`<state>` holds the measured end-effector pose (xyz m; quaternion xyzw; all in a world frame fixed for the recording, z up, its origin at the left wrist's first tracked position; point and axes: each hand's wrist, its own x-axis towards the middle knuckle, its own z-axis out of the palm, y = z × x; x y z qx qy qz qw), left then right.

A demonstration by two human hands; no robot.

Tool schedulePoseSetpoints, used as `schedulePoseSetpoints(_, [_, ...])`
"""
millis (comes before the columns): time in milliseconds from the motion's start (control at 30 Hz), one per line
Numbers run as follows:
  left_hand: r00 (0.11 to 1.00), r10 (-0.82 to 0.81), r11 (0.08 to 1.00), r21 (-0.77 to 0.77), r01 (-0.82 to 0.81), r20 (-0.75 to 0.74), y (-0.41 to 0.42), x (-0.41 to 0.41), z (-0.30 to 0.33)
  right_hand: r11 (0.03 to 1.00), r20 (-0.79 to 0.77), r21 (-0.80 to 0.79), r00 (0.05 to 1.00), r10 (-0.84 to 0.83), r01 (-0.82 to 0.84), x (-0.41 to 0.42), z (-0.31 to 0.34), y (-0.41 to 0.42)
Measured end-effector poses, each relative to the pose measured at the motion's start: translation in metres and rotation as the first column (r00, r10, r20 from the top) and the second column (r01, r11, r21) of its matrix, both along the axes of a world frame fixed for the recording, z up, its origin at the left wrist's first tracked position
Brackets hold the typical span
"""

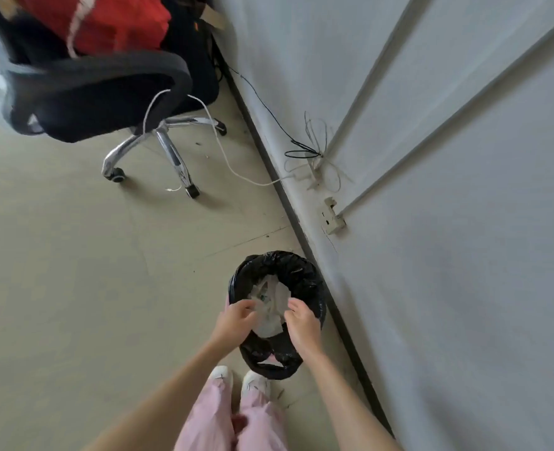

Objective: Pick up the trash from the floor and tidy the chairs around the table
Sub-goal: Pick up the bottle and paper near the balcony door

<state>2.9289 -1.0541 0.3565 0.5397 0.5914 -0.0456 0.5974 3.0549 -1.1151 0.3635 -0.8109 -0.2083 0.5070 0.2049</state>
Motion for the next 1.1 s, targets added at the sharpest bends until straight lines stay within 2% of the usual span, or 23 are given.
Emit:
schedulePoseSetpoints(167, [0.977, 0.200, 0.973, 0.097, -0.207, 0.076, -0.005, -0.055, 0.131, 0.962, -0.058, 0.197, 0.977, 0.206, -0.191, -0.038, 0.135, 0.015])
schedulePoseSetpoints(300, [0.918, 0.356, 0.896, 0.213, -0.388, 0.174, -0.028, -0.104, 0.227, 0.860, -0.096, 0.360, 0.902, 0.421, -0.363, -0.075, 0.223, 0.014])
schedulePoseSetpoints(467, [0.817, 0.493, 0.762, 0.305, -0.571, 0.299, -0.072, -0.155, 0.301, 0.781, -0.189, 0.505, 0.835, 0.517, -0.368, -0.103, 0.277, 0.008])
schedulePoseSetpoints(533, [0.760, 0.566, 0.683, 0.334, -0.650, 0.320, -0.091, -0.175, 0.312, 0.763, -0.235, 0.524, 0.797, 0.556, -0.378, -0.116, 0.280, 0.006])
schedulePoseSetpoints(633, [0.651, 0.682, 0.573, 0.308, -0.759, 0.334, -0.122, -0.200, 0.316, 0.711, -0.235, 0.511, 0.717, 0.657, -0.484, -0.136, 0.271, 0.003])
schedulePoseSetpoints(733, [0.497, 0.797, 0.442, 0.229, -0.867, 0.344, -0.146, -0.220, 0.306, 0.663, -0.226, 0.476, 0.648, 0.728, -0.578, -0.155, 0.254, 0.007])
schedulePoseSetpoints(867, [0.261, 0.898, 0.245, 0.091, -0.965, 0.355, -0.150, -0.245, 0.285, 0.662, -0.268, 0.417, 0.612, 0.744, -0.622, -0.186, 0.232, 0.031])
schedulePoseSetpoints(1033, [0.193, 0.927, 0.202, 0.006, -0.979, 0.321, -0.104, -0.301, 0.258, 0.693, -0.283, 0.380, 0.636, 0.718, -0.613, -0.242, 0.211, 0.092])
schedulePoseSetpoints(1100, [0.213, 0.925, 0.221, 0.011, -0.975, 0.316, -0.067, -0.336, 0.253, 0.727, -0.304, 0.369, 0.664, 0.683, -0.579, -0.266, 0.204, 0.124])
